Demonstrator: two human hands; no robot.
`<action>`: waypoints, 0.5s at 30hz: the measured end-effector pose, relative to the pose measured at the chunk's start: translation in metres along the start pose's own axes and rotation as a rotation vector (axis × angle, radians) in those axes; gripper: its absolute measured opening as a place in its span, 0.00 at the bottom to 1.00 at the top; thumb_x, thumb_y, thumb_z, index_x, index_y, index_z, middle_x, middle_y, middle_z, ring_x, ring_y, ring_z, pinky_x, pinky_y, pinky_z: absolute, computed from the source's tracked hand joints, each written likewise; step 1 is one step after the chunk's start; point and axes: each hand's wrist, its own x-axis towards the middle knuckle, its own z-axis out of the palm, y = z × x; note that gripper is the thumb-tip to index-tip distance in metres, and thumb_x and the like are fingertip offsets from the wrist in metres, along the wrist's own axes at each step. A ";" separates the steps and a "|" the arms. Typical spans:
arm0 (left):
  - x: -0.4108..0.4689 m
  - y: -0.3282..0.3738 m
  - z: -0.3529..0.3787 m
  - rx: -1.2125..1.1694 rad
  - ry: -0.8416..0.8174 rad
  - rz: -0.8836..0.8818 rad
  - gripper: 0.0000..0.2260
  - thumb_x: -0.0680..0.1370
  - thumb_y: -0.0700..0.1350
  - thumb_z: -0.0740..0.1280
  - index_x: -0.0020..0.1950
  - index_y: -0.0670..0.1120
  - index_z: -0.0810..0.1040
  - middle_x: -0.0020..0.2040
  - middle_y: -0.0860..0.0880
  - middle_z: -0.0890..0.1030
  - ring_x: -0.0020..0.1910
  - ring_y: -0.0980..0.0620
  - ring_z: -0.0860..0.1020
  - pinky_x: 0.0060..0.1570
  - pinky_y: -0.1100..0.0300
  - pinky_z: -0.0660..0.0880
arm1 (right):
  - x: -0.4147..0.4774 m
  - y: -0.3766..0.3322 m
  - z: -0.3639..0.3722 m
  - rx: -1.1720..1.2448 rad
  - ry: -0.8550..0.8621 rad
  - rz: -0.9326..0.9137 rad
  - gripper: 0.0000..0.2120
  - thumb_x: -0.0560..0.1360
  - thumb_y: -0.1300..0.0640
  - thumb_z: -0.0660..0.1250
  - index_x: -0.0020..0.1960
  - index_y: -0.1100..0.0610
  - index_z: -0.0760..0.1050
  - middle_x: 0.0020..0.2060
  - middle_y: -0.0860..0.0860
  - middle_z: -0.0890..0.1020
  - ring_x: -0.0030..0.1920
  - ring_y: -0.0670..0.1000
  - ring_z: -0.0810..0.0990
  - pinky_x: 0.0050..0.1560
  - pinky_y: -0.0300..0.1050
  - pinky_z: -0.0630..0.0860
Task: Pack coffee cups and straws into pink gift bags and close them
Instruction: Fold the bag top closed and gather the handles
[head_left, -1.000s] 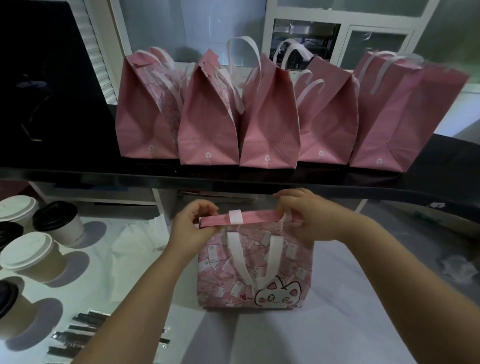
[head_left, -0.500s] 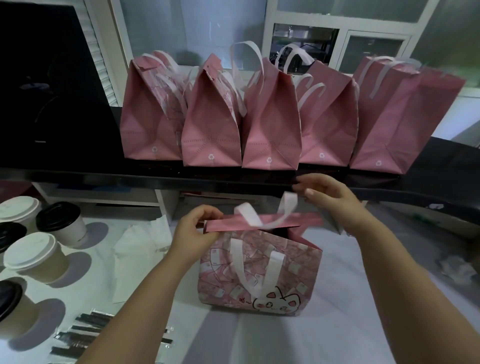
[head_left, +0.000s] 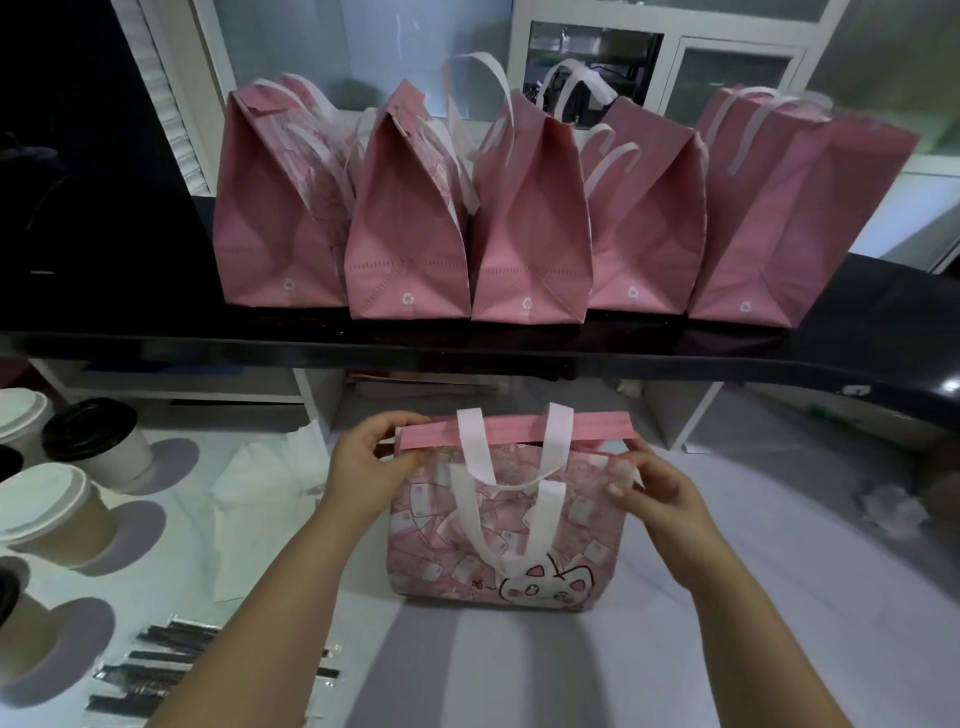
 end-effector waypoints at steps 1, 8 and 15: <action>0.001 0.000 -0.001 -0.009 -0.004 -0.009 0.16 0.70 0.37 0.76 0.46 0.59 0.83 0.47 0.58 0.84 0.47 0.58 0.81 0.46 0.57 0.79 | 0.004 -0.001 0.004 0.042 0.031 -0.012 0.08 0.67 0.57 0.76 0.44 0.57 0.81 0.67 0.50 0.74 0.63 0.54 0.77 0.53 0.46 0.77; 0.005 -0.002 -0.004 -0.084 -0.021 -0.040 0.18 0.68 0.32 0.75 0.43 0.56 0.83 0.46 0.53 0.85 0.46 0.53 0.82 0.42 0.59 0.81 | 0.019 0.003 0.036 0.060 0.356 -0.044 0.10 0.73 0.65 0.71 0.42 0.49 0.83 0.37 0.47 0.85 0.39 0.45 0.83 0.37 0.36 0.78; 0.010 -0.002 -0.012 -0.144 -0.077 -0.049 0.17 0.69 0.28 0.72 0.34 0.51 0.80 0.47 0.52 0.86 0.49 0.54 0.83 0.40 0.62 0.80 | 0.024 0.007 0.046 0.007 0.544 -0.103 0.19 0.70 0.65 0.75 0.44 0.41 0.73 0.40 0.42 0.83 0.44 0.45 0.82 0.41 0.40 0.79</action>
